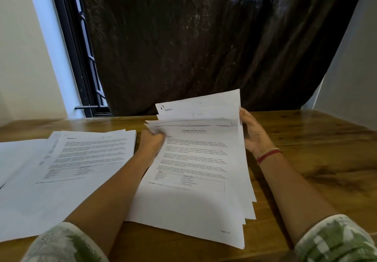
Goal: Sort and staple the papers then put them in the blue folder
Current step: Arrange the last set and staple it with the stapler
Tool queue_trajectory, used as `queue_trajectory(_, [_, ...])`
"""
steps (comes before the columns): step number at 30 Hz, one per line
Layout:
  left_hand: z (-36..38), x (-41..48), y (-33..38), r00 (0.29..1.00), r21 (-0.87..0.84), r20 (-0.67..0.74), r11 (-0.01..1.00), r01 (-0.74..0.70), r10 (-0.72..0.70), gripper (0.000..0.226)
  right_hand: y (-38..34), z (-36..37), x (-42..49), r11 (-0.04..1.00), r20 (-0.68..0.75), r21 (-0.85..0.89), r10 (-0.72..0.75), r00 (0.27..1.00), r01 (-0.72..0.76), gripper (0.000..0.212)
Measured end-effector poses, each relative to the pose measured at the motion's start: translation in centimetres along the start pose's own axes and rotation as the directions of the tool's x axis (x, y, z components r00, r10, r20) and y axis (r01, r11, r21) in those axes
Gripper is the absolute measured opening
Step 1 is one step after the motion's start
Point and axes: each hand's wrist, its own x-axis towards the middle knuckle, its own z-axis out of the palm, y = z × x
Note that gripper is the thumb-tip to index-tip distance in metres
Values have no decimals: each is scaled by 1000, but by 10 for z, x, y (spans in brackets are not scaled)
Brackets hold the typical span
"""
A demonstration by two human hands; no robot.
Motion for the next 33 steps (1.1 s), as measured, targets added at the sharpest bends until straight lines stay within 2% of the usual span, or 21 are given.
queue_trajectory(3, [-1,1,-1,1000,31,12,1000,2,-3,24,-4,5,-1,988,41,-63,141,989,-139,48])
queue_trajectory(5, [-2,3,-2,1000,37,24,999,1,-2,29,-2,5,3,964,-3,-167,209,978,-207,70])
queue_trajectory(8, [-4,7,-5,1000,37,14,999,2,-3,25,2,2,6,940,35,-203,287,957,-275,82])
queue_trajectory(9, [-5,8,-7,1000,32,1,999,4,-4,23,0,2,4,937,84,-191,312,946,-292,79])
queue_trajectory(11, [-6,12,-12,1000,7,-25,1000,5,-5,18,-6,2,-2,928,194,-216,345,918,-303,54])
queue_trajectory(13, [-8,13,-14,999,3,-39,1000,12,-12,14,-5,1,-4,876,214,-384,391,895,-291,22])
queue_trajectory(15, [-9,13,-14,999,4,-39,1000,9,-9,13,4,-2,-1,771,144,-579,416,898,-265,27])
queue_trajectory(18, [-9,12,-9,998,9,-36,999,-45,45,26,13,3,2,708,-3,-651,356,934,-272,31])
queue_trajectory(22, [-13,13,-8,999,-166,31,986,32,-27,51,16,3,8,763,-99,-588,260,961,-267,32])
queue_trajectory(24, [-14,12,-7,993,-188,103,980,72,-54,39,15,3,10,801,-143,-535,227,963,-268,31])
queue_trajectory(26, [-13,9,-5,986,-132,160,989,64,-43,22,13,5,9,822,-163,-506,205,965,-260,29])
queue_trajectory(30, [-11,8,-3,974,-139,225,988,69,-36,28,13,8,8,877,-184,-421,166,969,-230,21])
queue_trajectory(33, [-13,8,2,964,-133,221,974,183,-151,25,13,7,10,879,-165,-412,185,969,-238,15])
